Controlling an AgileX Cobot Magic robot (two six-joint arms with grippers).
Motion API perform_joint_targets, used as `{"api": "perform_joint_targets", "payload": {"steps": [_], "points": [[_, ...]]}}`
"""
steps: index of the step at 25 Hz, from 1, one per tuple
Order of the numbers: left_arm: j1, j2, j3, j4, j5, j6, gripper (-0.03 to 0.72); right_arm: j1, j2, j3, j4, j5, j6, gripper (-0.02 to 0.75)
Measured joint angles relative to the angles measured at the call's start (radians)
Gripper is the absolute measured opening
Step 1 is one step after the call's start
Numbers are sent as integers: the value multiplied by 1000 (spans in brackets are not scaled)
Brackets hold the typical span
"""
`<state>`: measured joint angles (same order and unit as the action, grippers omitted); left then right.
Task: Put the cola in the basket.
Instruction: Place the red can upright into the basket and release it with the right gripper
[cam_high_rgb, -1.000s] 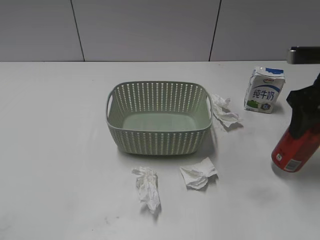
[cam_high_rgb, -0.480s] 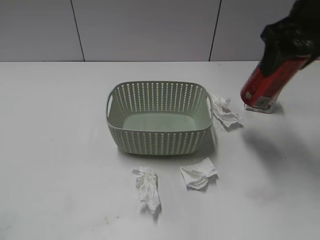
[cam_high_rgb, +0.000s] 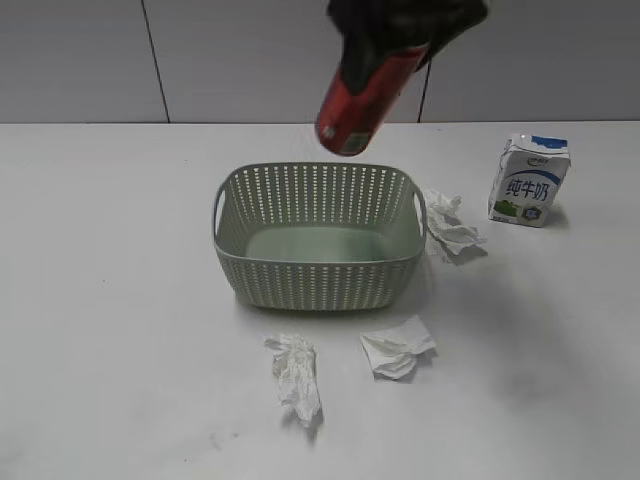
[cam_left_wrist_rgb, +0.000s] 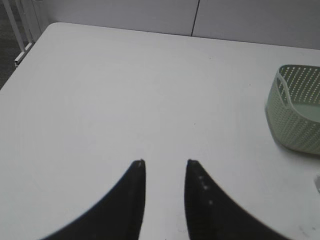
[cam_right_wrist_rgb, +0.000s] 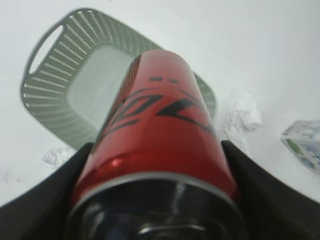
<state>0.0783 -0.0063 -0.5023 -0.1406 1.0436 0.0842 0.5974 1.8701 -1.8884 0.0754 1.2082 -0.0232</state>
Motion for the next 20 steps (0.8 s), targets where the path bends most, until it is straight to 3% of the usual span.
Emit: {"api": "perform_joint_targets", "payload": {"steps": [7,20], "points": [[0,0,0,0,0,0,217,77,234,-54,-5,-3,-1,522],[0,0,0,0,0,0,217,81,363,-61,-63,-33,-2,522]]}}
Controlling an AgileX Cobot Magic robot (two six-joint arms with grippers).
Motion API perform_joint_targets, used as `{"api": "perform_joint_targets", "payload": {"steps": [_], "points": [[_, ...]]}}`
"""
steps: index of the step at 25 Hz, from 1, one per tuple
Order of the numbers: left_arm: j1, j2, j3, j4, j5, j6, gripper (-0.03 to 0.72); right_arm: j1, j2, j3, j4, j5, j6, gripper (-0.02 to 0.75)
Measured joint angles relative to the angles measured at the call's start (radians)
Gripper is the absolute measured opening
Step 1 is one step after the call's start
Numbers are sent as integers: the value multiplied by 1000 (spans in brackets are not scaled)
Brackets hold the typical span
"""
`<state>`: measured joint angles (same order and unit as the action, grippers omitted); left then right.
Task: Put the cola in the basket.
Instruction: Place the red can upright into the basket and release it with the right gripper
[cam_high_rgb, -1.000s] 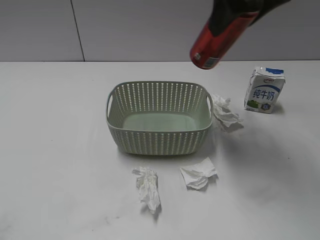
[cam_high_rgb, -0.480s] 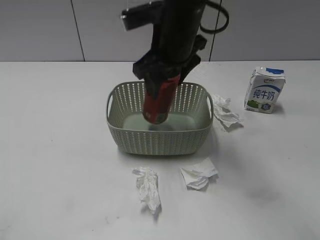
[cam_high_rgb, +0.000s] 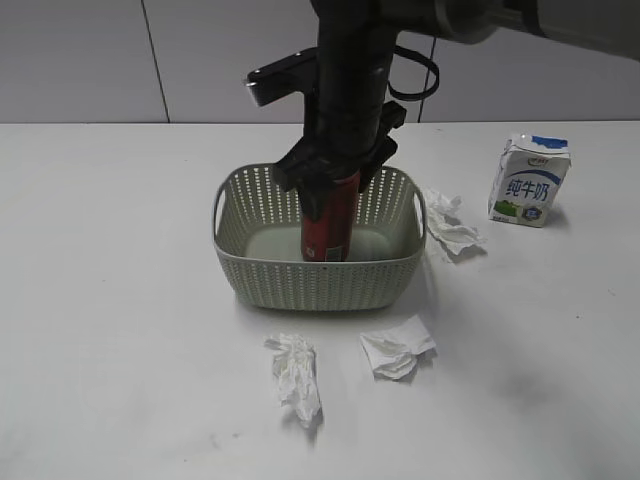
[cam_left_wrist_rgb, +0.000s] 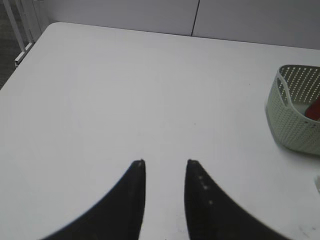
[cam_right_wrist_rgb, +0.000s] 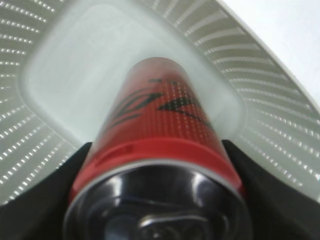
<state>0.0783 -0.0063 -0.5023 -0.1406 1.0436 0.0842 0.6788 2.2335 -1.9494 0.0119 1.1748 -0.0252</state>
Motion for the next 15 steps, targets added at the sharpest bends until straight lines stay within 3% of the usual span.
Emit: {"api": "perform_joint_targets", "payload": {"steps": [5,9,15], "points": [[0,0,0,0,0,0,217,0,0,0,7,0,0,535],[0,0,0,0,0,0,217,0,-2,-1,10,0,-1,650],[0,0,0,0,0,0,217,-4,-63,-1,11,1,-1,660]]}}
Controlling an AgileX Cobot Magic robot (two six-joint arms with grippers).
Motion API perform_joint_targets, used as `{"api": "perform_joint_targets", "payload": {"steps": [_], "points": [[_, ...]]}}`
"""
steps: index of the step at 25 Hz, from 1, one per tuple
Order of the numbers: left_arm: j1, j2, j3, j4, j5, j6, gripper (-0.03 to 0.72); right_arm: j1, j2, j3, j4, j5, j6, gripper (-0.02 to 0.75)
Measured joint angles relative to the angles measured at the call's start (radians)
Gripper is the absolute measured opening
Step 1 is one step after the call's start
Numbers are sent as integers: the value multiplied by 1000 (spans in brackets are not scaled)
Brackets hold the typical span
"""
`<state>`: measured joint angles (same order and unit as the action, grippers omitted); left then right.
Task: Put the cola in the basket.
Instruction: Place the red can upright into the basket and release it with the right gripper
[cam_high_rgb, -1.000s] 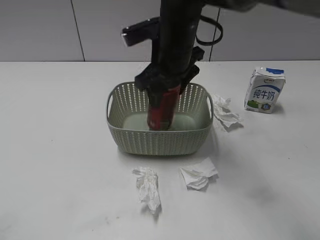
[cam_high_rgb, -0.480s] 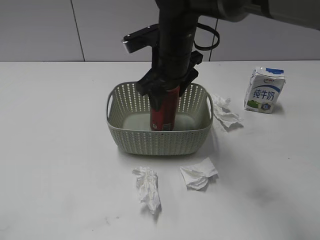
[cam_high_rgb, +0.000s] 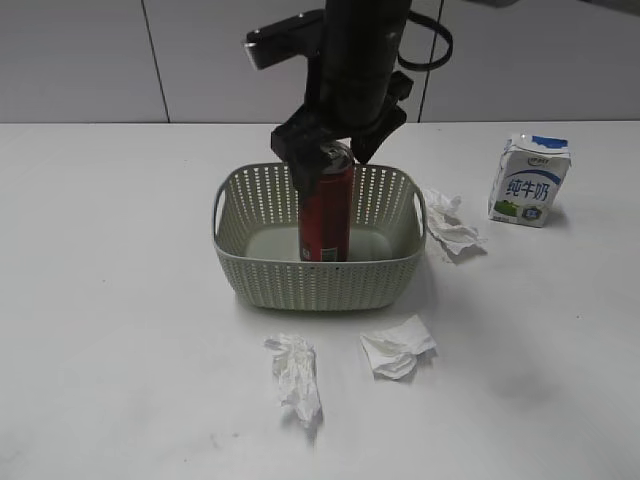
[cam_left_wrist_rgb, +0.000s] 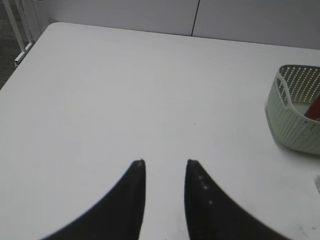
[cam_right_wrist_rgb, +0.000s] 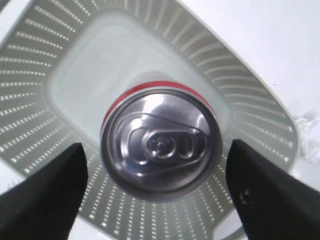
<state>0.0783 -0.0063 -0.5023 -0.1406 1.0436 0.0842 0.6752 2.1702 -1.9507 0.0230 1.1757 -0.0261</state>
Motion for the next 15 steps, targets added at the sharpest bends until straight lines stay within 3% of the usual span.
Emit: {"api": "perform_joint_targets", "payload": {"steps": [7,15], "points": [[0,0,0,0,0,0,217,-83,-122,0,66,6,4,660],[0,0,0,0,0,0,217,-337,-238,48,94,10,34,657]]}}
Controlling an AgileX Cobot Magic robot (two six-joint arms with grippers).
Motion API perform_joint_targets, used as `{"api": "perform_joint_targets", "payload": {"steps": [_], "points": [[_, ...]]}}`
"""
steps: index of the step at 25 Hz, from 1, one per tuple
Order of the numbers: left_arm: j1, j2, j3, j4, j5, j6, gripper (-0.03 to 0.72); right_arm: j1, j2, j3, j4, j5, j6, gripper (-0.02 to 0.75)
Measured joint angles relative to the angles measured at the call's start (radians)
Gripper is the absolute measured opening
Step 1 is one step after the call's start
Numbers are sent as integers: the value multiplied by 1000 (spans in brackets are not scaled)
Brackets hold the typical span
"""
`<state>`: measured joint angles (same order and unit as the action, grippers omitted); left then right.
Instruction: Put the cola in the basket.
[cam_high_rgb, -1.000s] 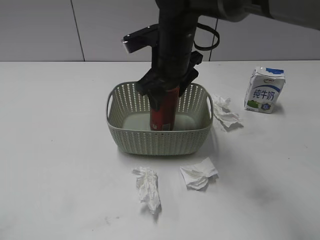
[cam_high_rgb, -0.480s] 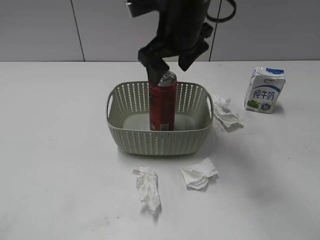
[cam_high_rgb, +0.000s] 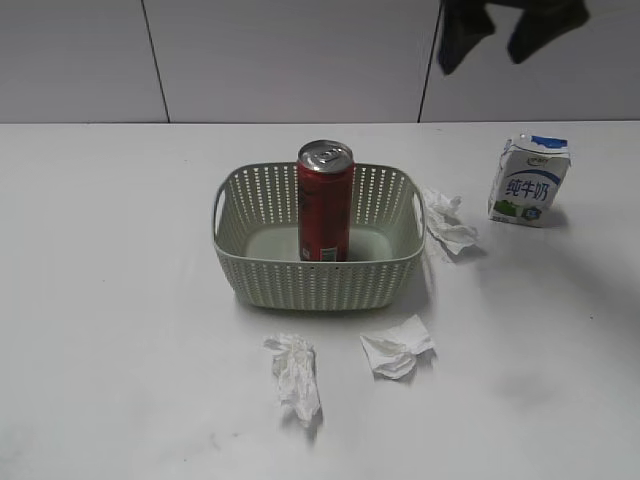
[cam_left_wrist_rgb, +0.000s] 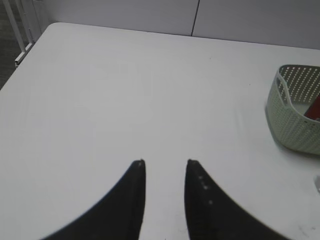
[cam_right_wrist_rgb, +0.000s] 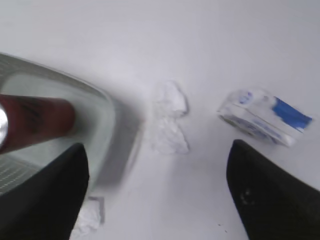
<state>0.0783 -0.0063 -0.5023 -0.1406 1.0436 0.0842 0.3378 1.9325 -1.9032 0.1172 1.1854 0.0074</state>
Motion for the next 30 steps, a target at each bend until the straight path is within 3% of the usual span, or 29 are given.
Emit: {"api": "perform_joint_targets", "payload": {"steps": [5,8,16,22,30], "points": [[0,0,0,0,0,0,217,-157,-93,125,-1,2,5,647],[0,0,0,0,0,0,217,-210,-157,190,-11,3,5,636],[0,0,0,0,0,0,217,-216,-346,421,-35,4,5,617],[0,0,0,0,0,0,217,-216,-548,698,-35,-21,5,615],[0,0,0,0,0,0,217,-216,-860,1092,-35,-169,5,597]]}}
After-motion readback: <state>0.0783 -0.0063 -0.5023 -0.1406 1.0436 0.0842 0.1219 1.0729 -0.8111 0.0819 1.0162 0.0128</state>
